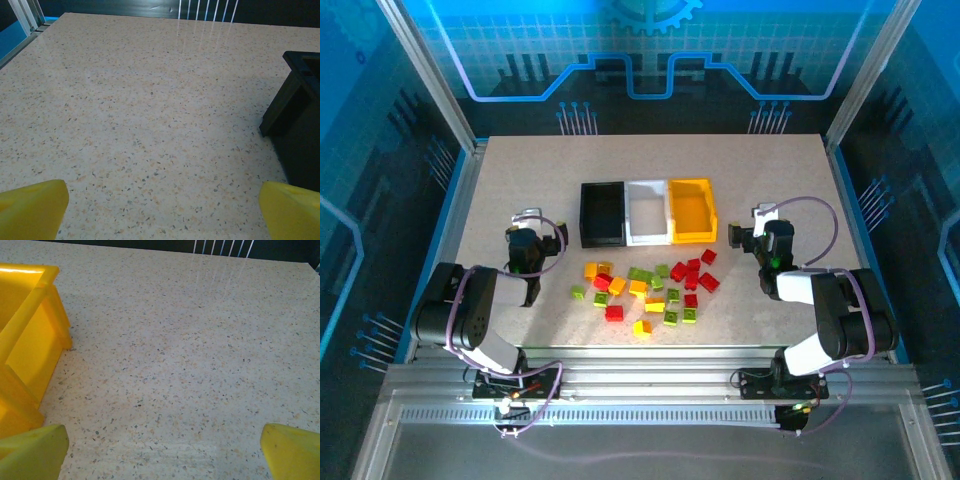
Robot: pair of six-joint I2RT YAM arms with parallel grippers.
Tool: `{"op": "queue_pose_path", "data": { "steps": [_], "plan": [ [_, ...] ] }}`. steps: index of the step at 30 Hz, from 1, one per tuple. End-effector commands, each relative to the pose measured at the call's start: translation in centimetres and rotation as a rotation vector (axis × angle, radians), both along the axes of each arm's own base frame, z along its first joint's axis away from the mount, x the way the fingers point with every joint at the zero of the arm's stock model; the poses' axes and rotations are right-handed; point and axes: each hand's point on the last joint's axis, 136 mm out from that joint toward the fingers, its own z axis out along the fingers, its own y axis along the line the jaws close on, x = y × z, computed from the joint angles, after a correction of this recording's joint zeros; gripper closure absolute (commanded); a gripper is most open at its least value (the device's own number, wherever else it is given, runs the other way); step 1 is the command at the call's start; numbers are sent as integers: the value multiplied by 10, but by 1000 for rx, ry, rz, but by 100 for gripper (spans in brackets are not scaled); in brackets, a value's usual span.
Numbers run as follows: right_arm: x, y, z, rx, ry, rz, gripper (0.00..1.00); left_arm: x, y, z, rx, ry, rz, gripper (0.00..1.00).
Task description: Sort the legos into containers by color
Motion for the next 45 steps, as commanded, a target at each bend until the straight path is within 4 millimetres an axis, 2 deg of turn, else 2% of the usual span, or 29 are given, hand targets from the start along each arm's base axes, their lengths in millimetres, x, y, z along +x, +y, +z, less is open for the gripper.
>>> {"op": "queue_pose_path", "data": {
  "steps": [1,7,8,11,15,20,22,24,25,27,29,32,35,37,40,45],
  "plan": [
    [3,0,7,-6,-38,7,0,7,1,13,-1,-45,-9,1],
    [3,-1,8,5,-38,10,0,6,4,17,12,-59,8,1],
    [2,-9,11,1,-34,-41,0,3,5,24,31,-69,34,1],
    [0,-11,24,-17,-39,-74,0,-7,0,52,100,-105,68,1],
    [0,-18,42,-3,79,-150,0,-14,-4,97,84,-177,84,1],
    [-12,-34,82,47,24,-365,0,-24,15,153,-124,-363,237,1],
    [-18,-39,83,202,39,-445,0,-33,24,159,-272,-392,318,1],
    [-28,-41,70,420,148,-508,0,-44,29,151,-416,-345,374,1],
    [-25,-33,66,497,195,-448,0,-50,36,145,-502,-319,418,1],
    [-23,-22,62,532,229,-384,0,-51,37,140,-615,-276,413,1],
    [-28,-5,62,504,262,-308,0,-47,27,144,-667,-282,333,1],
    [-42,24,55,453,386,-194,3,-45,2,150,-753,-271,193,1],
    [-59,51,36,414,528,-122,10,-41,-25,145,-815,-140,93,1],
    [-73,62,18,352,609,-128,11,-43,-46,133,-820,-19,54,1],
    [-83,85,0,295,653,-90,11,-51,-79,116,-789,94,-26,1],
    [-88,135,-13,220,672,61,17,-67,-116,95,-769,203,-123,1]
  ]
}}
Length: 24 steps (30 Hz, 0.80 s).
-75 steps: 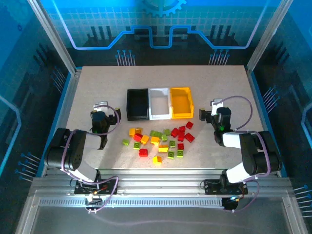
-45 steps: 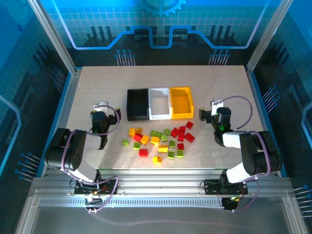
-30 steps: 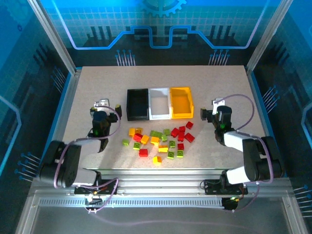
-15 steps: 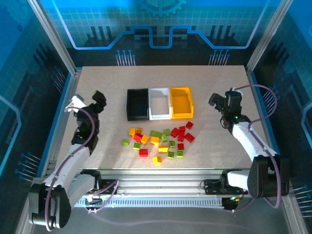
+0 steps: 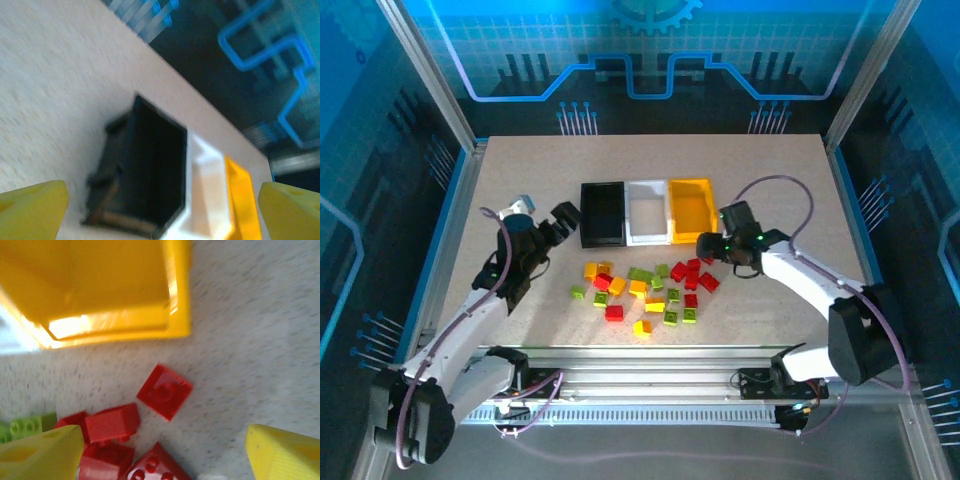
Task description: Sort the legos into containers by color
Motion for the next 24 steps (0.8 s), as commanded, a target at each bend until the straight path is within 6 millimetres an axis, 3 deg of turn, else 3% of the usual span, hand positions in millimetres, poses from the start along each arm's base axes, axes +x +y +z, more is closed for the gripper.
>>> {"op": "queue_pose_path", "data": {
  "steps": [1,4,10,24],
  "plan": [
    [-7,28,-5,-32,2,95,17,-16,-21,-19,5,85,-96,1],
    [-10,59,-2,-40,-16,204,23,-23,-26,-27,26,111,-125,1],
    [-17,87,-19,-98,16,312,33,-30,-27,-39,20,140,-139,1],
    [-1,35,-24,-155,17,-18,42,-30,-30,-48,5,156,-148,1]
  ]
}}
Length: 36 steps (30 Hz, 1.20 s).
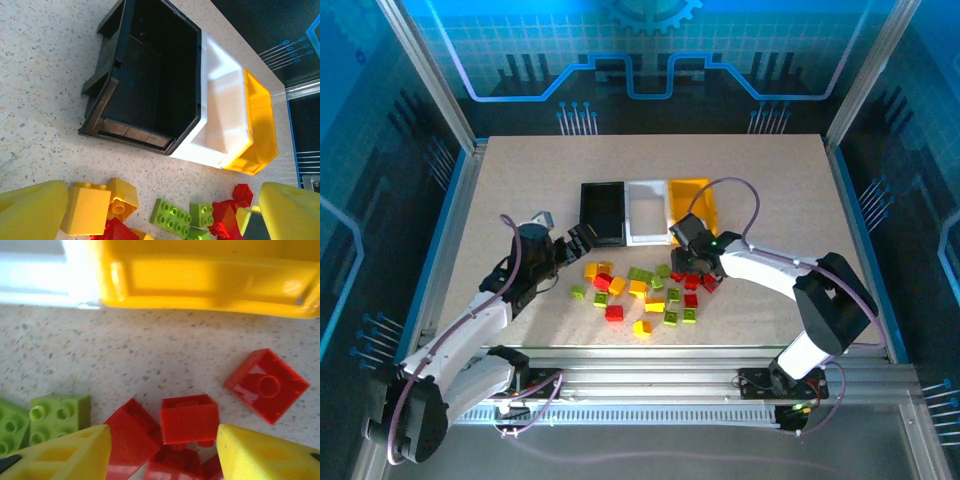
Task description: Sort the legos into containers by color
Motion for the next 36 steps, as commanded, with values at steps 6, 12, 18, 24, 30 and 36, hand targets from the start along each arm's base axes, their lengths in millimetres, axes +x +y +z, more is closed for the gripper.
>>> {"op": "queue_pose_path", "data": {
  "steps": [6,12,18,24,30,36],
  "plan": [
    [3,-16,-13,-25,35,-103,45,-3,-6,-7,-8,11,-31,1],
    [-1,-20,-28,-44,70,-129,49,-3,-6,-10,-6,17,-31,1],
    [0,-19,-29,-29,71,-133,57,-2,-7,-8,-3,19,-34,1],
    [-4,-22,-39,-26,113,-159,57,0,-8,-8,0,25,-41,1],
    [-4,-24,-29,-2,68,-172,67,0,-8,-7,1,27,-43,1],
    [5,-27,14,27,-40,-165,69,1,-10,-1,0,19,-49,1]
  ]
}}
